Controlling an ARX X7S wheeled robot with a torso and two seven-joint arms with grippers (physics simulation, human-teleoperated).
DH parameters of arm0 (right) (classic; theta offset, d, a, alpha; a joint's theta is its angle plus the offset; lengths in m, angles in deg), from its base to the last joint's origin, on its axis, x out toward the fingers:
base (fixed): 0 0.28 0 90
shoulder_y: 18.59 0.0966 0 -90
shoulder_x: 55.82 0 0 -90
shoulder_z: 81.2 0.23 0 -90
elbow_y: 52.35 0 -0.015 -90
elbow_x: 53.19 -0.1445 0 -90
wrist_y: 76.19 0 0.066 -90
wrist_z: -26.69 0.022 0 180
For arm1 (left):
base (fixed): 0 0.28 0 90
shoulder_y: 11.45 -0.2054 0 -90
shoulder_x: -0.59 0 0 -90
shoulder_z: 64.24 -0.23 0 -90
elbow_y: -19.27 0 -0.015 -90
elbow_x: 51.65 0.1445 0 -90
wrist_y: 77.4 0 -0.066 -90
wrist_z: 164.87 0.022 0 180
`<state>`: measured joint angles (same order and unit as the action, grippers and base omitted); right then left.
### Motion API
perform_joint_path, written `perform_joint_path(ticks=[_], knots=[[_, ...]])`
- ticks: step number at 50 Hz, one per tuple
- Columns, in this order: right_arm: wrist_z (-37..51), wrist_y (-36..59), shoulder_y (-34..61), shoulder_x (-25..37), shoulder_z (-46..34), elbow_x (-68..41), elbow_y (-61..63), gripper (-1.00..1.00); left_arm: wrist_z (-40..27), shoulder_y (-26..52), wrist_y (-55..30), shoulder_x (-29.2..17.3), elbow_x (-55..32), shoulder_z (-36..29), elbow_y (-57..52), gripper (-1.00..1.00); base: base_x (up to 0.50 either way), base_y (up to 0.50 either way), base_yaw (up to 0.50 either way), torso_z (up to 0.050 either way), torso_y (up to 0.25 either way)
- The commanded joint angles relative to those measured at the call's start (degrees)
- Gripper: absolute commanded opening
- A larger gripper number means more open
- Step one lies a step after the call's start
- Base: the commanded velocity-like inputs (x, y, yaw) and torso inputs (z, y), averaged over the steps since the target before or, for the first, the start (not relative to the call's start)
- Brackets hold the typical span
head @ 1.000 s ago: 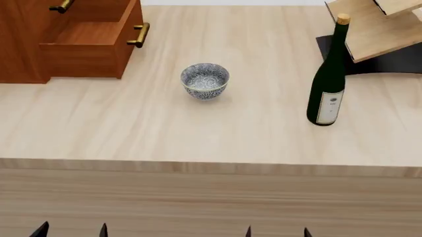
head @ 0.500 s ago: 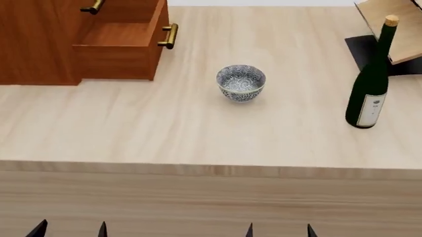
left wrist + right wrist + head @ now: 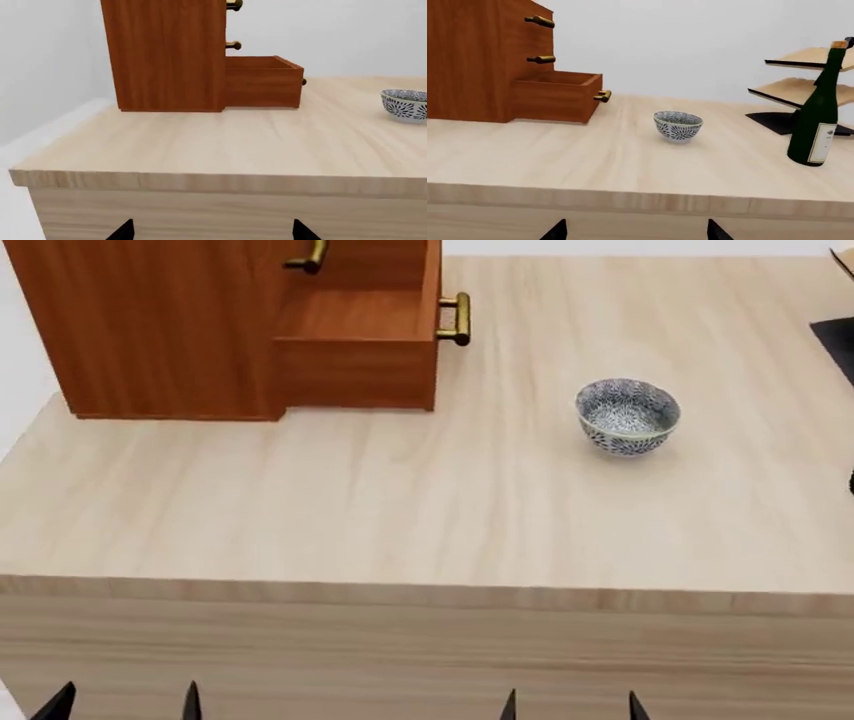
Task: Put the bowl in the bottom drawer of the cabinet.
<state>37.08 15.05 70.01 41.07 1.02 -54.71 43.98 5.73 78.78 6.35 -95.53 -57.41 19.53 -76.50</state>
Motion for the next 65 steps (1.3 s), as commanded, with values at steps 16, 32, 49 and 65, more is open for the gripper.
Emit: perform_joint_path(ticks=[16, 32, 49, 65], knots=[[2.0, 2.5, -1.2, 1.4, -1.3, -0.7, 5.6, 1.00, -1.6, -0.9, -2.6, -2.1, -0.2, -2.0, -4.2, 1.00, 0.00, 0.01, 0.00, 0.050, 0.017], [3.2, 4.8, -1.6, 2.3, -2.1, -0.5, 8.5, 1.00, -2.6, -1.5, -4.4, -2.9, -1.5, -2.1, -7.2, 1.00, 0.00, 0.00, 0.00, 0.050, 0.017], [3.8, 8.0, -1.4, 3.1, -2.9, -1.0, 12.1, 1.00, -2.4, -1.5, -5.9, -3.7, -3.3, -2.7, -10.4, 1.00, 0.00, 0.00, 0.00, 0.050, 0.017], [4.8, 11.4, -1.5, 4.7, -3.7, 0.2, 21.0, 1.00, -5.2, -1.9, -13.0, -5.5, -4.3, -2.9, -20.2, 1.00, 0.32, 0.03, 0.00, 0.005, 0.001]])
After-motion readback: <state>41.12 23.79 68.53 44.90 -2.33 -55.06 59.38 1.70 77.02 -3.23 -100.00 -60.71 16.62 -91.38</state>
